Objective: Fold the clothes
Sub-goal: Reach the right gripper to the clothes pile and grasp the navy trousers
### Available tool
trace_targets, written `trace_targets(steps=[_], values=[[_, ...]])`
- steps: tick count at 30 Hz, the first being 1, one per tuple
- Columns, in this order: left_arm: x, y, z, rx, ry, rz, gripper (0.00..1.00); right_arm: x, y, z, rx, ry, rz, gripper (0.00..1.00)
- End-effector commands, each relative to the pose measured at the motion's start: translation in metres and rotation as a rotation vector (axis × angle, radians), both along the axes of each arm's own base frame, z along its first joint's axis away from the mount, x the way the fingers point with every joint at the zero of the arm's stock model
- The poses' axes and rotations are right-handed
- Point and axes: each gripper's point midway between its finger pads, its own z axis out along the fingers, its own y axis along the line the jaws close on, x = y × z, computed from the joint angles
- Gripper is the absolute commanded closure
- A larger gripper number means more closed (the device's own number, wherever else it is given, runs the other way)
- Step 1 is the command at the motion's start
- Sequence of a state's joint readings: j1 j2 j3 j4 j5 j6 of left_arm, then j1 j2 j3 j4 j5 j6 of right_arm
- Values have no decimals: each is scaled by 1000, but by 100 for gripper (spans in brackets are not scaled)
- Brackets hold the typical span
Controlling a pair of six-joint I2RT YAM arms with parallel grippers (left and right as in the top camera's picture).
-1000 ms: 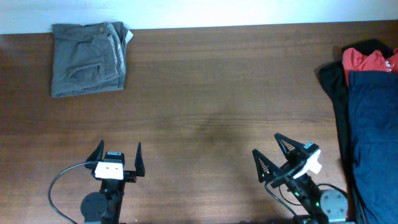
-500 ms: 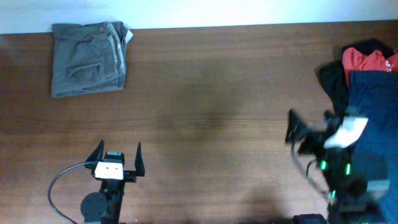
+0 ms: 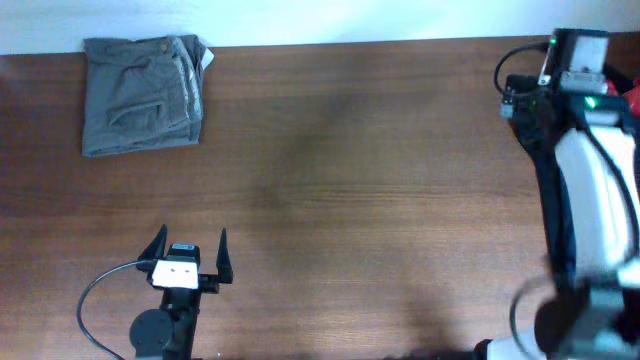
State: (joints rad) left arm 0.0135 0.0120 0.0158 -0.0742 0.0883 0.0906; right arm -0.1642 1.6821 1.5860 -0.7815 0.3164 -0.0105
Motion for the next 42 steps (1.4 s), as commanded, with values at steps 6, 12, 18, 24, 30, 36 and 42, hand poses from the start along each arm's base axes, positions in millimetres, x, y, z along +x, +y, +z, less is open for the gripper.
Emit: trace_targets(steps=[6, 12, 18, 24, 30, 36, 42], values=[[0, 2, -2, 20, -1, 10, 1, 8, -79, -67, -91, 142, -158, 2], [0, 2, -2, 20, -1, 10, 1, 13, -125, -101, -80, 133, -233, 0], [0, 2, -2, 20, 0, 10, 1, 28, -137, -127, -139, 182, -131, 6], [0, 2, -2, 20, -1, 10, 1, 37, -139, -147, -138, 179, -131, 6], [0, 2, -2, 20, -1, 10, 1, 36, -145, -162, -155, 203, -151, 7], [0, 2, -2, 20, -1, 10, 1, 39, -144, -177, -143, 211, -141, 10], [0, 2, -2, 20, 0, 10, 1, 35, -150, -188, -168, 240, -167, 12]])
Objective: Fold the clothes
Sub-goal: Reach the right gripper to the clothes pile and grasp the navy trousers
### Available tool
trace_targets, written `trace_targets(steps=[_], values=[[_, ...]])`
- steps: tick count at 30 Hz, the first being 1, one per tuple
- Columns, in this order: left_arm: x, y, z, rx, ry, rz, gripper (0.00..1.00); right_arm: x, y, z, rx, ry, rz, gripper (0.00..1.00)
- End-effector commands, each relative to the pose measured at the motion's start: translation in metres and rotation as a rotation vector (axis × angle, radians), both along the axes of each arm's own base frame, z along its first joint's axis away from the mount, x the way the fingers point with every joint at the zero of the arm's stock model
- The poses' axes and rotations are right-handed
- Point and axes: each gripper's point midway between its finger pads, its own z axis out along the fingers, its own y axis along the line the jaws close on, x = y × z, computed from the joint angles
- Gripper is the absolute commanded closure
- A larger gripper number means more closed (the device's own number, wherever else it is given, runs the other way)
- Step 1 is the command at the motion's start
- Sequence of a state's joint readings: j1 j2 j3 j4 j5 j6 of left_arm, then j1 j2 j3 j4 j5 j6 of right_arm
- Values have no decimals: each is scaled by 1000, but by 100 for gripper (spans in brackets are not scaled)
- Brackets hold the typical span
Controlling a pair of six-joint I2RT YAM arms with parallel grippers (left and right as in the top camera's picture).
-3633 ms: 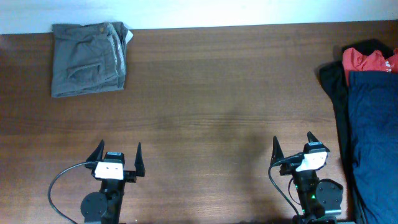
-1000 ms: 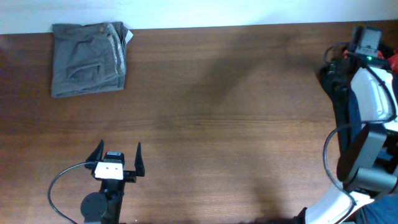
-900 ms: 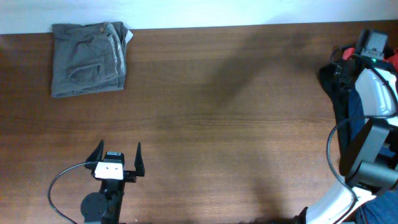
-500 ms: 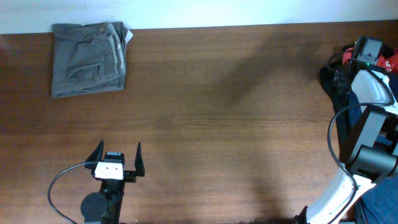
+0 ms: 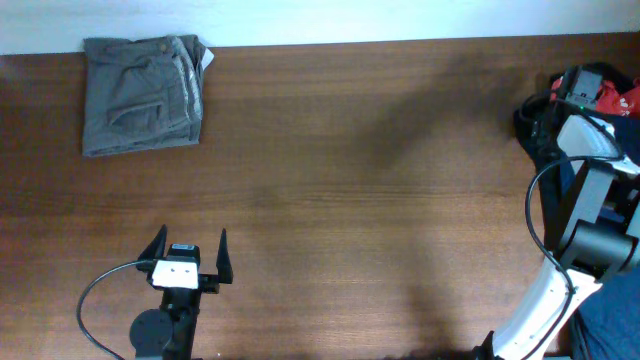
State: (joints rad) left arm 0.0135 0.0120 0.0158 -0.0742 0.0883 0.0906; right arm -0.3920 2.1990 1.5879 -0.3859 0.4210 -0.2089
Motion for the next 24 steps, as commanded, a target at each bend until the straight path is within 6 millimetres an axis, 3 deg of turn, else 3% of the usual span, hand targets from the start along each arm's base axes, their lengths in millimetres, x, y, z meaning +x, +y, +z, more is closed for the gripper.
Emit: trace_targets(steps=[1, 17, 24], values=[[0, 2, -2, 20, -1, 10, 1, 2, -8, -1, -36, 5, -26, 12], [0, 2, -2, 20, -1, 10, 1, 3, -17, 3, -61, -16, -47, 41], [0, 2, -2, 20, 0, 10, 1, 3, -15, -1, -46, -12, -42, 45]])
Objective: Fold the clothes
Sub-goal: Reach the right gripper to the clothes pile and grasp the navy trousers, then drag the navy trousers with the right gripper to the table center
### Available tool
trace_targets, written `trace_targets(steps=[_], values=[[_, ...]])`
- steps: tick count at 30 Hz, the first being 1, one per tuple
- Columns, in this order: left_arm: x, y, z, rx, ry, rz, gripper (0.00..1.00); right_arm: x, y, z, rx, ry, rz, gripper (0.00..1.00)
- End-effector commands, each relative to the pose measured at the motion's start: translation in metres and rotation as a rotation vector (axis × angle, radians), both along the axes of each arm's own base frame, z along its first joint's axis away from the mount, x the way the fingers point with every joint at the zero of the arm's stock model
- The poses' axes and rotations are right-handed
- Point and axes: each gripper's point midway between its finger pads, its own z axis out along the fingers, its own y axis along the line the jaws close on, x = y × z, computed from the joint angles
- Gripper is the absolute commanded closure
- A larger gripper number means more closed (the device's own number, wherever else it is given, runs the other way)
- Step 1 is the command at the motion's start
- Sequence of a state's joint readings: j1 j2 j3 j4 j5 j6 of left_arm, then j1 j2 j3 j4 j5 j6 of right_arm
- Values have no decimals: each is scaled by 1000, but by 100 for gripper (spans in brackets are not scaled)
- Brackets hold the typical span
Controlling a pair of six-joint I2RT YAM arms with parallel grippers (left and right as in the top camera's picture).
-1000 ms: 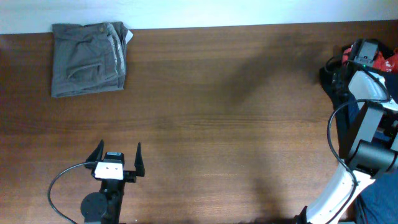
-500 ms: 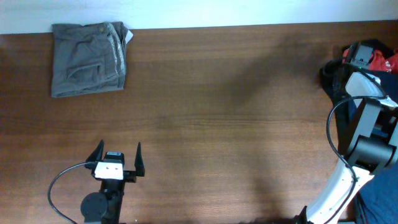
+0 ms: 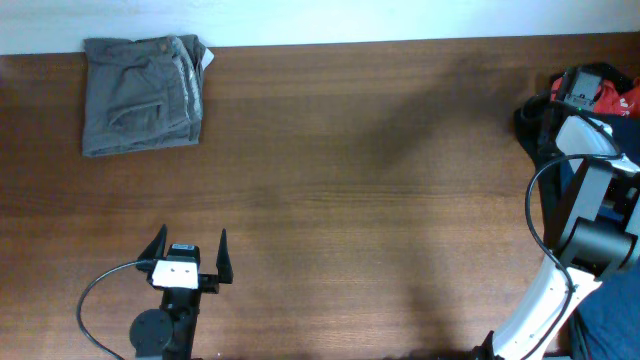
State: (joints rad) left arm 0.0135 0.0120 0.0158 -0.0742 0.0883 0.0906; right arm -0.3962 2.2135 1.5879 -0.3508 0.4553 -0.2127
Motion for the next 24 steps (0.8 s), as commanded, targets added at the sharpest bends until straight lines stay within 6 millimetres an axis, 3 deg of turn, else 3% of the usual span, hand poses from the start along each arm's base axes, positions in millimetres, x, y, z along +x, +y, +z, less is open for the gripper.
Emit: trace_targets(steps=[1, 3, 5, 8, 12, 15, 17, 19, 24], values=[[0, 2, -2, 20, 0, 10, 1, 2, -6, 0, -10, -6, -22, 49], [0, 2, -2, 20, -1, 10, 1, 1, -6, -1, -9, -3, -22, 56], [0, 2, -2, 20, -1, 10, 1, 0, -5, -2, -2, 2, -20, 56], [0, 2, -2, 20, 0, 10, 1, 0, -4, -3, 20, -34, -68, 70], [0, 2, -2, 20, -1, 10, 1, -3, -2, -5, 38, -32, -80, 72], [0, 2, -2, 20, 0, 10, 1, -4, -1, -3, 47, -39, -95, 82], [0, 2, -2, 20, -1, 10, 1, -4, 1, 4, 64, -68, -114, 93], [0, 2, -2, 20, -1, 10, 1, -3, 2, 15, 71, -99, -127, 96], [0, 2, -2, 20, -1, 10, 1, 3, 14, 51, 129, -190, -98, 96]])
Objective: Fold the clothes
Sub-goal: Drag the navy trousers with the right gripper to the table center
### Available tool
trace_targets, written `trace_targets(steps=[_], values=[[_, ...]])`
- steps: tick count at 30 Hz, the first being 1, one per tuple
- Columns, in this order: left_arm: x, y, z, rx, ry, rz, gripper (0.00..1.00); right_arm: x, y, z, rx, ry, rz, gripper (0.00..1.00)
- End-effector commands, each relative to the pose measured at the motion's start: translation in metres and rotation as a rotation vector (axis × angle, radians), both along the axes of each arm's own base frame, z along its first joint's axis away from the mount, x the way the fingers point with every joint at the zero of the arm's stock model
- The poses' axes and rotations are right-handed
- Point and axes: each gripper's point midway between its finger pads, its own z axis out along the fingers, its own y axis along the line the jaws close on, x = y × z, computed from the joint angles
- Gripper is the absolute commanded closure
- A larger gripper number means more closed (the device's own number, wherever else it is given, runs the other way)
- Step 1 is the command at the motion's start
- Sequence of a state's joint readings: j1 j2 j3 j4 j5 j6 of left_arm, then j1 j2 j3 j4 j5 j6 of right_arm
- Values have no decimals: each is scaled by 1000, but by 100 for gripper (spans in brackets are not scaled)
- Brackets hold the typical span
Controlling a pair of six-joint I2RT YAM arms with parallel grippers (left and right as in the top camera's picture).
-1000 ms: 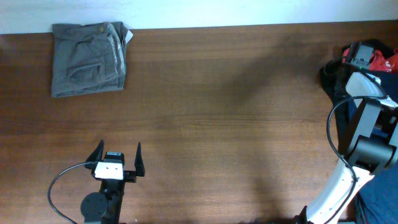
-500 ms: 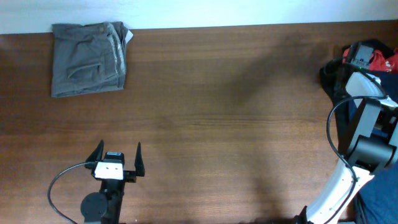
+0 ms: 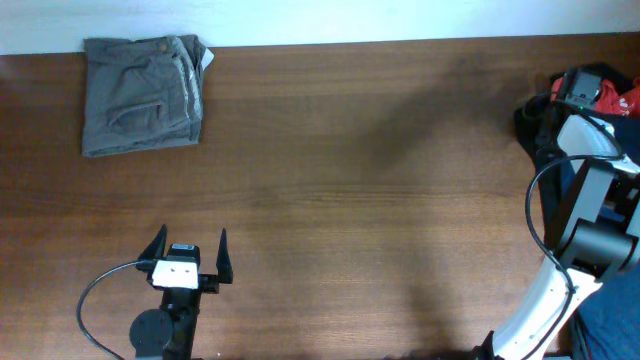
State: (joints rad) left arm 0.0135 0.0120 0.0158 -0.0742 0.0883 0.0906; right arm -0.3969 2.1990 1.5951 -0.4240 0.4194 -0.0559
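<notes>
A grey garment (image 3: 143,95) lies folded in a neat rectangle at the table's far left corner, a white tag showing at its right edge. My left gripper (image 3: 190,245) rests open near the front left, nothing between its fingers, well short of the garment. My right arm's wrist (image 3: 578,90) hangs over the table's right edge, pointing down. Its fingers are hidden under the wrist, so whether they hold anything does not show.
Dark and red cloth-like stuff (image 3: 628,98) lies off the table's right edge beside the right wrist. The brown wooden table (image 3: 350,200) stretches between the two arms. A black cable (image 3: 100,290) loops by the left arm's base.
At first the right arm stretched far back, its wrist over the table's back right corner. Later the wrist sat lower by the right edge near the red and dark cloth, where it has stayed. The folded garment and the left gripper have not moved.
</notes>
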Motion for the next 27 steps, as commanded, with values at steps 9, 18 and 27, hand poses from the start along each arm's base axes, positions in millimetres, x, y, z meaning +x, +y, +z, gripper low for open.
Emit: trace_targets(steps=[9, 18, 27], values=[[0, 2, -2, 20, -1, 10, 1, 14, 32, 123, 97, -290, 66, 96], [0, 2, -2, 20, -1, 10, 1, 28, 109, 207, 106, -451, 251, 96], [0, 2, -2, 20, -1, 10, 1, 53, 260, 205, 231, -442, 548, 96]])
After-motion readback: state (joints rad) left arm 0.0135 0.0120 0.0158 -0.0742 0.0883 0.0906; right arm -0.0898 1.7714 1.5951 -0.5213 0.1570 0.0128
